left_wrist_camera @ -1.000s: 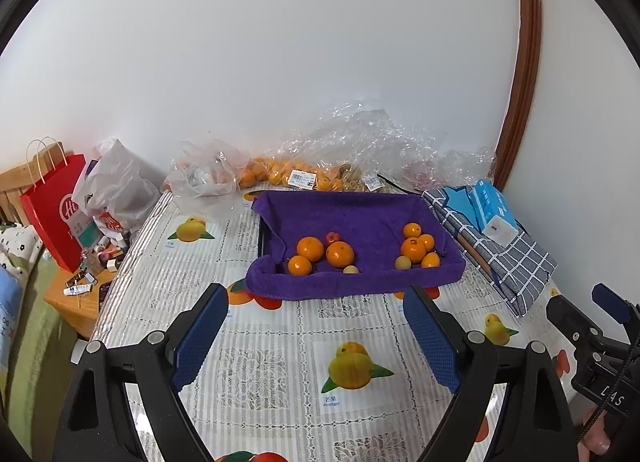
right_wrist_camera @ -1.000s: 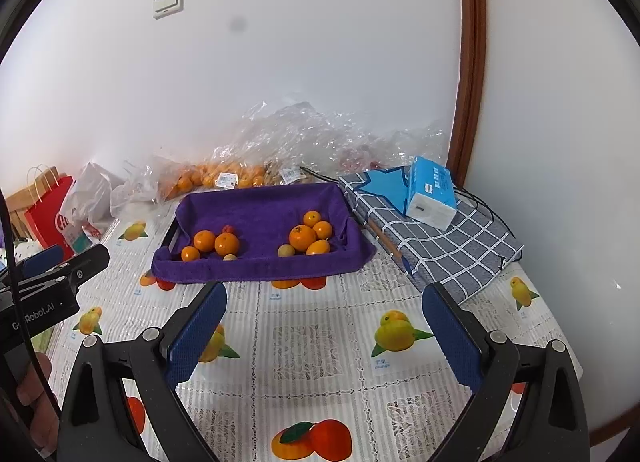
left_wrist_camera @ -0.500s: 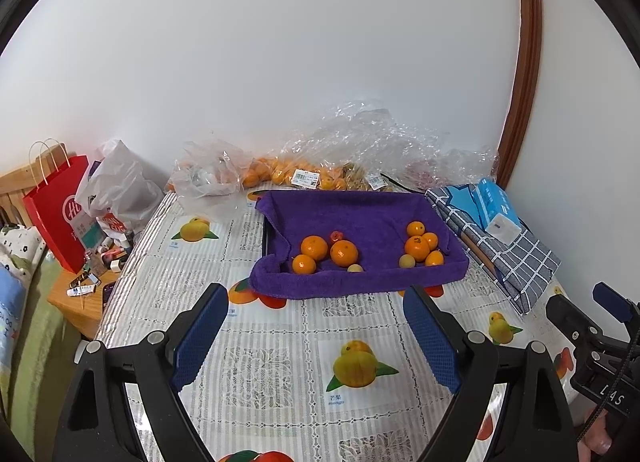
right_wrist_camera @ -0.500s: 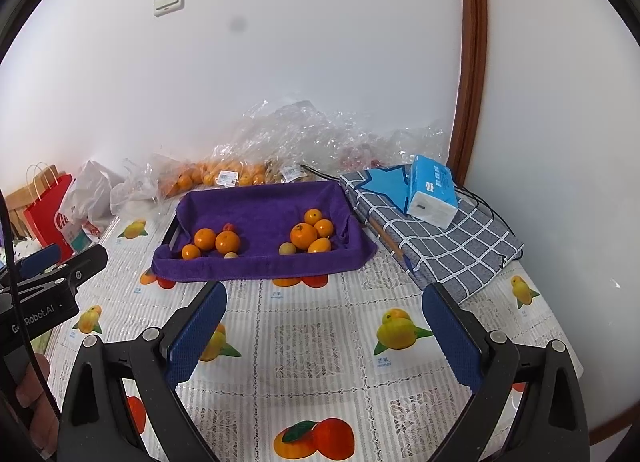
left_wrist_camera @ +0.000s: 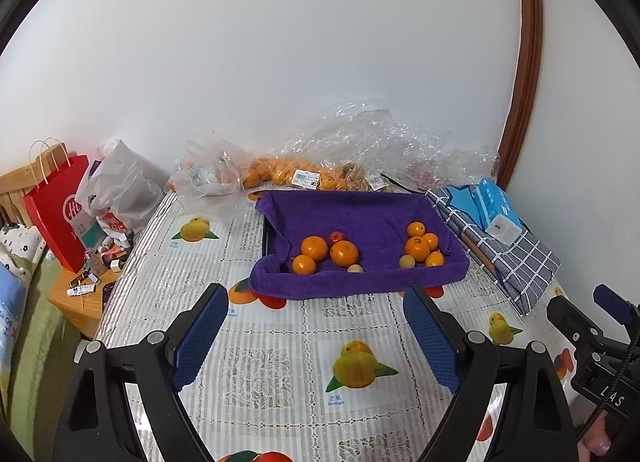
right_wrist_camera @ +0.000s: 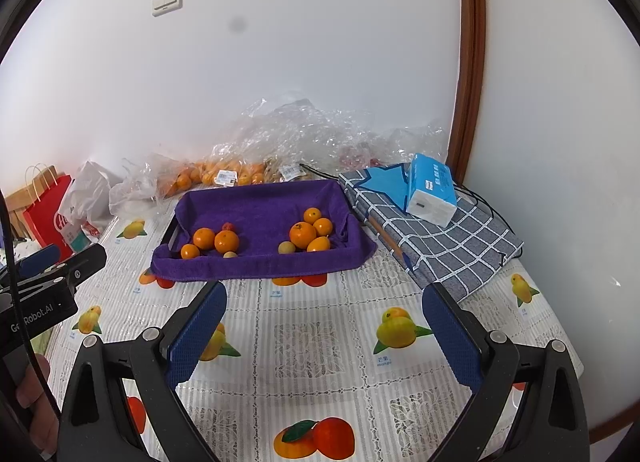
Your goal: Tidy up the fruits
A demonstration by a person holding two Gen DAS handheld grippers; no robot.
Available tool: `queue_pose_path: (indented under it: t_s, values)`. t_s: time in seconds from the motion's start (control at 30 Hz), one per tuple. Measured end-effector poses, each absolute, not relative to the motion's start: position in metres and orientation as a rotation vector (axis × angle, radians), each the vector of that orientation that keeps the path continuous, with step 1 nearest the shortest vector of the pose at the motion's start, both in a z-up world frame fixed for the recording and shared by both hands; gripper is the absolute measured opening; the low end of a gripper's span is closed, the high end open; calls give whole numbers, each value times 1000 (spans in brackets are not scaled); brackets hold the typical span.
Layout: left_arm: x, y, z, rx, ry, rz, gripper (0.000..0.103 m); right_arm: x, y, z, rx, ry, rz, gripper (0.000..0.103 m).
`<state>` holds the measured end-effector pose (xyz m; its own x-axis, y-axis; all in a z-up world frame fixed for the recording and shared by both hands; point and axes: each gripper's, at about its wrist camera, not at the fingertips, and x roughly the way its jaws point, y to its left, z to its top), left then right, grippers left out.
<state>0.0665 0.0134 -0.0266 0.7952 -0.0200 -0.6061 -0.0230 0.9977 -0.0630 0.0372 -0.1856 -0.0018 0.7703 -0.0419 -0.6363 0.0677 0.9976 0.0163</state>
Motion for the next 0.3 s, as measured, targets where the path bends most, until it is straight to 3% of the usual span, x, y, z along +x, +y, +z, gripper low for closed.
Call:
queue_pose_path:
  t_s: [0.3]
  values:
    - [67, 12, -26, -63, 650, 8, 89, 37, -186, -2, 39, 690, -60, 97]
